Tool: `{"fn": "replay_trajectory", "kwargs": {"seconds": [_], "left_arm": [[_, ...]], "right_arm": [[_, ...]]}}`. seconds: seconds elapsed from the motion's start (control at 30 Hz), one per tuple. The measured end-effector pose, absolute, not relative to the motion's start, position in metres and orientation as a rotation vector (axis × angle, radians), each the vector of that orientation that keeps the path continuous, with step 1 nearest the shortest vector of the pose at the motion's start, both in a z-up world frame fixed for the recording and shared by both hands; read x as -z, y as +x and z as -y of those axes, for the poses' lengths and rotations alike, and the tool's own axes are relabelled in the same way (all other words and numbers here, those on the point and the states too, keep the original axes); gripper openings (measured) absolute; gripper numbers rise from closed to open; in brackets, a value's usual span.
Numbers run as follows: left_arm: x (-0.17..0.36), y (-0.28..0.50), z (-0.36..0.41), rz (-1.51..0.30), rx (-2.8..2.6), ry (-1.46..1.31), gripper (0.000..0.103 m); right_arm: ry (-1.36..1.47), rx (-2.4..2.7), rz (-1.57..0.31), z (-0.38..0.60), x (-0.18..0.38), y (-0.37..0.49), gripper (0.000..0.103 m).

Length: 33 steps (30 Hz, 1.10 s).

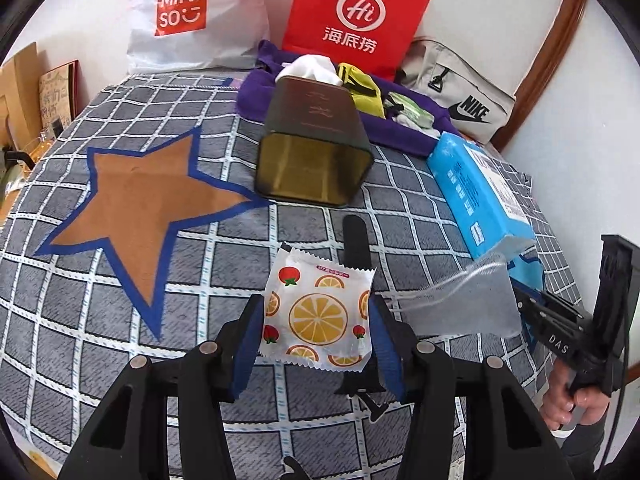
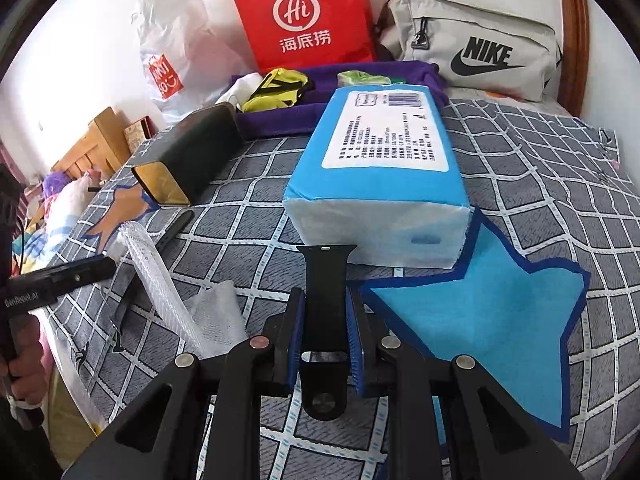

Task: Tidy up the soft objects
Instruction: 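Carry the snack packet with the left tool up toward the purple towel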

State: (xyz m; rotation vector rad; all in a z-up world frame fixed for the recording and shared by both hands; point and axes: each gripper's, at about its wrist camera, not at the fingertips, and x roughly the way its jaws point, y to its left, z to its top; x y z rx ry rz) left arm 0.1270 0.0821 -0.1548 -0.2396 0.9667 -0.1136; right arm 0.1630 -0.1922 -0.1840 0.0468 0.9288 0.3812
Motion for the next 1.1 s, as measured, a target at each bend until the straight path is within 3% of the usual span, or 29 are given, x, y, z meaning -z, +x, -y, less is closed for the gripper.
{"fn": "replay_trajectory", "kwargs": {"seconds": [0.47, 1.1], "left_arm": [[0.139, 0.132, -0.101, -0.963, 0.061, -0.282, 0.05], [0.087, 0.157, -0.106, -0.896, 0.038, -0.287, 0.05]], "right_arm": [[0.033, -0.351, -0.943, 0.215, 0.163, 0.149, 0.021], [0.022, -0.33, -0.812, 0.218, 0.084, 0.168, 0.021]]}}
